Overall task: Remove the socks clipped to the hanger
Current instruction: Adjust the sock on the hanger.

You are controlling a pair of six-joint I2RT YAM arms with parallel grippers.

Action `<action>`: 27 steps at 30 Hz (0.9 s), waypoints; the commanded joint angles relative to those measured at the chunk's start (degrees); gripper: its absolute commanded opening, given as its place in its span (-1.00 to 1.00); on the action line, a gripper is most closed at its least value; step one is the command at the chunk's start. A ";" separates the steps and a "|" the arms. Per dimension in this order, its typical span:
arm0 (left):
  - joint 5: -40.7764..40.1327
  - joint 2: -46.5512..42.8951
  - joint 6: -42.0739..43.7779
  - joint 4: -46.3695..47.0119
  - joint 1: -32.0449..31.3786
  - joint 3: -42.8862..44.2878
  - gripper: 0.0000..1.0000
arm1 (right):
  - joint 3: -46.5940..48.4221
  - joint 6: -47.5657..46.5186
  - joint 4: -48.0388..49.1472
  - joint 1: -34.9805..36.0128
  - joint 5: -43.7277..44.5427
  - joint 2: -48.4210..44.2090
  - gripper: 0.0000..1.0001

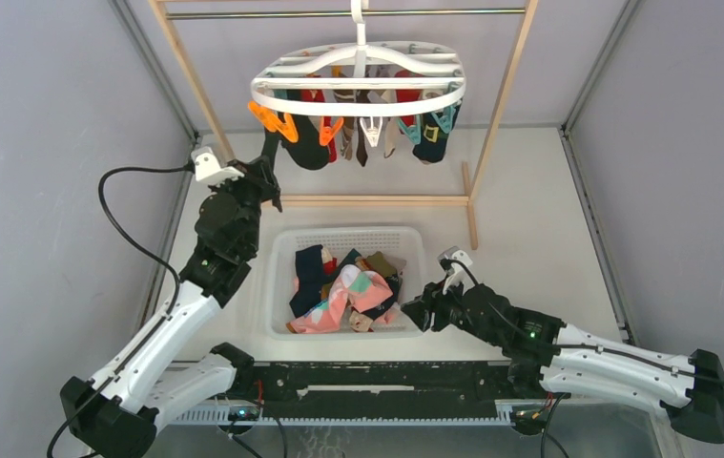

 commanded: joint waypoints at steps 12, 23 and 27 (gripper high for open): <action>3.08 -5.53 -1.47 -5.39 0.39 -0.90 -0.03 | 0.46 1.03 -1.93 0.25 1.97 -2.88 0.03; 2.10 -14.16 -2.34 -12.53 0.40 -5.12 0.99 | 0.46 -1.50 -8.07 -3.10 3.76 -8.94 0.73; 3.14 -18.58 -0.34 -13.60 0.37 -8.88 1.00 | 0.54 -3.47 -9.83 -6.27 4.91 -11.54 0.99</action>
